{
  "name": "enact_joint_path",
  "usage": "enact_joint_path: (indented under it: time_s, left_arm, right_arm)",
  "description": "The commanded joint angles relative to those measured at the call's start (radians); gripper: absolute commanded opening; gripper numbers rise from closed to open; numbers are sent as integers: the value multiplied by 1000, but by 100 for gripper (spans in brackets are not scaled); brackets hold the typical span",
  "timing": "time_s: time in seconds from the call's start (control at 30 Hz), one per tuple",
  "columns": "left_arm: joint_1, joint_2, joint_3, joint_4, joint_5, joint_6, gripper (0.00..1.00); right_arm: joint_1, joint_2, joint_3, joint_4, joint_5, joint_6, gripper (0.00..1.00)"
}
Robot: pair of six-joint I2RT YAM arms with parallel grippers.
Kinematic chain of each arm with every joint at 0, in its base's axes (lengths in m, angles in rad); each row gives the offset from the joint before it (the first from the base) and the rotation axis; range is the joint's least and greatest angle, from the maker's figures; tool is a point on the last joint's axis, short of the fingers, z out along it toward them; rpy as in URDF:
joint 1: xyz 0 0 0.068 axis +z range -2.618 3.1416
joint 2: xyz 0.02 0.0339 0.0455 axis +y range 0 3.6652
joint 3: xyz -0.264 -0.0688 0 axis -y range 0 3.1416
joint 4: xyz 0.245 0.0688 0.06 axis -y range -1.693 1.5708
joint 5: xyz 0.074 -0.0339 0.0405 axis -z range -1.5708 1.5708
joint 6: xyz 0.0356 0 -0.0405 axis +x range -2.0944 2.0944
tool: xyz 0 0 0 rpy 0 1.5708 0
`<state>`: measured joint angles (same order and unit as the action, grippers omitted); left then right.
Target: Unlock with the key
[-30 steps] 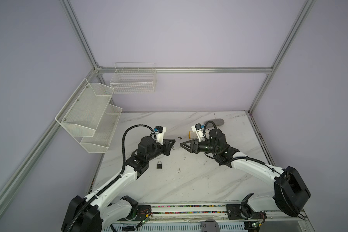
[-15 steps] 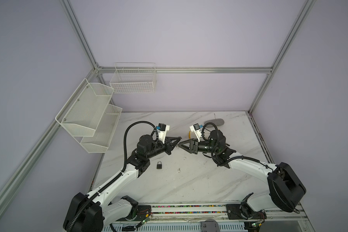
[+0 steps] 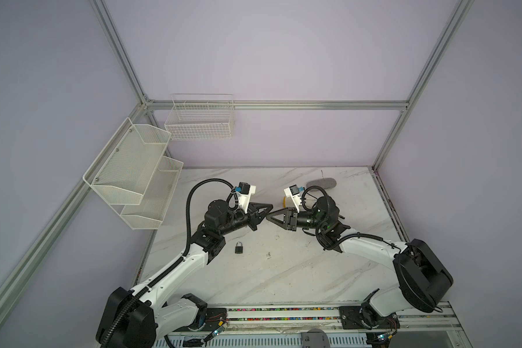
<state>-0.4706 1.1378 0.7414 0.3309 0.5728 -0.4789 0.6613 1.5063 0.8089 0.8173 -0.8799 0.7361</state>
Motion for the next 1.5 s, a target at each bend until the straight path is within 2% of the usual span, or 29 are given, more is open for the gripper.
enact_joint_path:
  time_s: [0.0, 0.3, 0.57, 0.67, 0.7, 0.83, 0.93, 1.0, 1.1, 1.23, 1.37, 1.47]
  left_arm:
    - [3, 3, 98, 55, 39, -13, 0]
    - [4, 17, 104, 69, 59, -21, 0]
    - [4, 30, 115, 51, 49, -30, 0]
    - [4, 29, 126, 16, 34, -27, 0]
    - [4, 28, 127, 12, 25, -30, 5]
    - [5, 16, 138, -22, 7, -28, 48]
    - [4, -13, 145, -89, -60, -26, 66]
    - [5, -40, 151, -165, -121, -25, 73]
    - [4, -90, 151, -337, -283, -22, 80]
    - [5, -138, 150, -577, -474, -31, 84]
    - [4, -140, 140, -749, -557, -40, 87]
    - [4, -104, 127, -841, -585, -44, 88]
  right_arm:
    - [0, 9, -5, 90, -25, 28, 25]
    - [1, 20, -10, 89, -22, 17, 15]
    - [1, 18, -10, 95, -13, 7, 1]
    - [1, 12, -12, 92, -2, 8, 0]
    - [1, 8, -13, 91, 0, 7, 0]
    - [0, -21, -24, 60, 45, -6, 0]
    - [0, -33, -17, -5, 53, -23, 0]
    - [0, -44, -4, -99, 71, -67, 0]
    - [0, -76, 2, -222, 133, -120, 0]
    - [0, -107, 19, -421, 249, -189, 0]
    - [4, -113, 10, -504, 319, -189, 0]
    - [6, -102, -24, -497, 344, -150, 0]
